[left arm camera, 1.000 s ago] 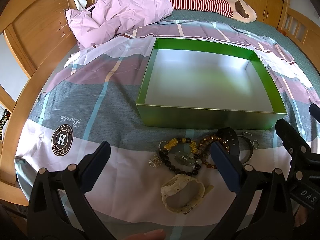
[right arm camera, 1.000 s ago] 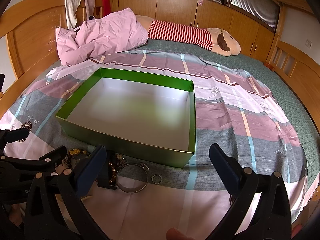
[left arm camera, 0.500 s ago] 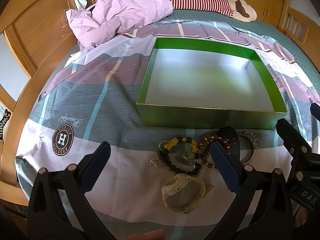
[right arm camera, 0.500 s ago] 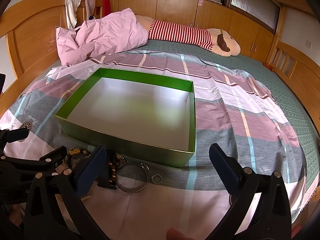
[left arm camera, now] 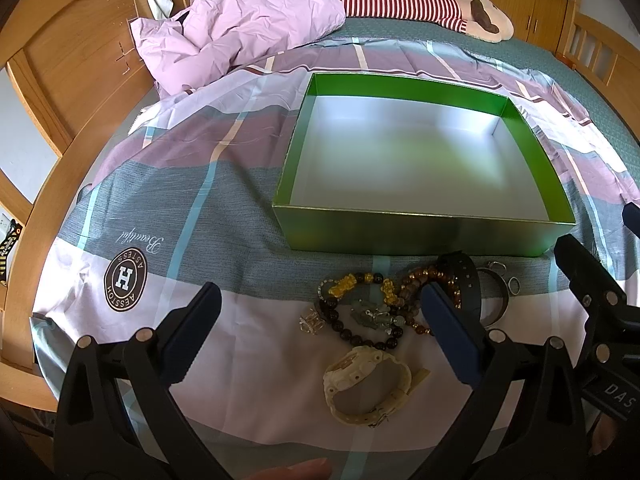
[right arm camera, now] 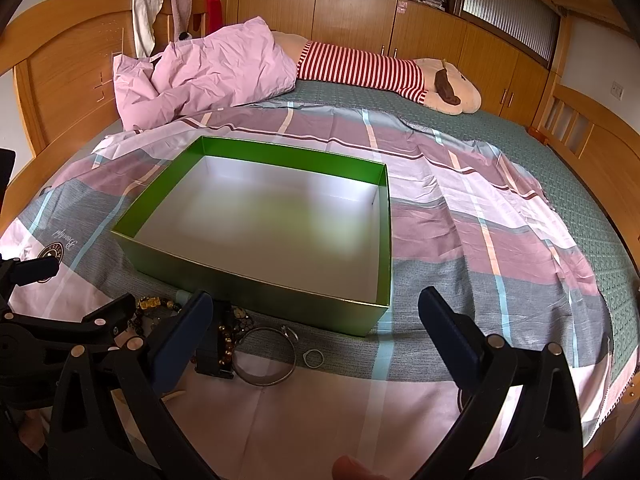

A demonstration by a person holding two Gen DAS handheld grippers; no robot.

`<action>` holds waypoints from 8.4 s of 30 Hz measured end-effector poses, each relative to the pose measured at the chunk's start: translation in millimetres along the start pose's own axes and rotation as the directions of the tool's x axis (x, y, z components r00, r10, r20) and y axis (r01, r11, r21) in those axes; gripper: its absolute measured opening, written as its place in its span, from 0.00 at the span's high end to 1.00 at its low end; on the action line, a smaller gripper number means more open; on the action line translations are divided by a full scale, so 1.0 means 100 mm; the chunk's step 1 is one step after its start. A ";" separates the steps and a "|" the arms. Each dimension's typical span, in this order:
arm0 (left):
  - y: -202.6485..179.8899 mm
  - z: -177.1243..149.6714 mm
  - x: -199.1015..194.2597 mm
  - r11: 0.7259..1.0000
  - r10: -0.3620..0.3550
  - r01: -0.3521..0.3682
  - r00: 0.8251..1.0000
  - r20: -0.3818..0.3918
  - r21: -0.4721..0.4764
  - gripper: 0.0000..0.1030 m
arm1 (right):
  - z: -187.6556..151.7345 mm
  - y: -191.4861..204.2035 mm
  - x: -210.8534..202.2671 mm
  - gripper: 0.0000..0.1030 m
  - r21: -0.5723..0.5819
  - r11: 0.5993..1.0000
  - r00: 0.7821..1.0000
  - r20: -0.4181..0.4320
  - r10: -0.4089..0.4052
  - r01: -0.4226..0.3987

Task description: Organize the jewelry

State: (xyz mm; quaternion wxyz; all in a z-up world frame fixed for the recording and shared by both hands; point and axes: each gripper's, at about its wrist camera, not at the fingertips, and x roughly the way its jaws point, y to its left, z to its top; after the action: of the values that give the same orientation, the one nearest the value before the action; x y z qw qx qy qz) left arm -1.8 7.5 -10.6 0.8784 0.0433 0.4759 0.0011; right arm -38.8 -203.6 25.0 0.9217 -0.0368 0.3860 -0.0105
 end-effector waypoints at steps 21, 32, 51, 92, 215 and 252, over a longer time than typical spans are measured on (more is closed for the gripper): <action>-0.04 -0.01 0.02 1.000 0.011 -0.011 1.000 -0.007 0.009 0.04 | -0.01 -0.02 -0.01 0.02 -0.001 1.000 1.000 0.001 -0.001 0.001; 0.02 0.04 -0.03 0.998 -0.068 0.068 0.997 -0.041 0.007 0.04 | 0.02 0.01 -0.10 0.02 -0.085 0.996 0.999 0.001 0.034 -0.034; 0.03 -0.26 0.23 0.986 -0.114 0.139 0.966 -0.231 0.093 0.41 | -0.28 0.17 0.28 0.38 -0.077 0.970 0.955 -0.209 0.211 -0.231; 0.19 -0.26 0.18 0.980 -0.182 0.195 0.964 -0.192 0.050 0.82 | -0.11 0.21 0.09 0.82 -0.030 0.940 0.938 -0.087 0.337 -0.340; 0.06 -0.16 0.97 0.997 -0.077 0.081 0.947 -0.311 0.001 0.28 | -0.66 0.62 0.71 0.64 -0.210 0.926 0.915 -0.328 0.235 -0.313; 0.03 -0.20 0.97 0.997 -0.071 0.081 0.947 -0.314 0.018 0.27 | -0.56 0.52 0.64 0.93 -0.180 0.939 0.929 -0.288 0.233 -0.291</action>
State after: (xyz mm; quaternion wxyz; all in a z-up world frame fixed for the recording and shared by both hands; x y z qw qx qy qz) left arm 34.8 16.3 -102.3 0.7904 0.0378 0.6105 -0.0330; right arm -34.0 -157.8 -64.1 0.8458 -0.0846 0.5046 0.1513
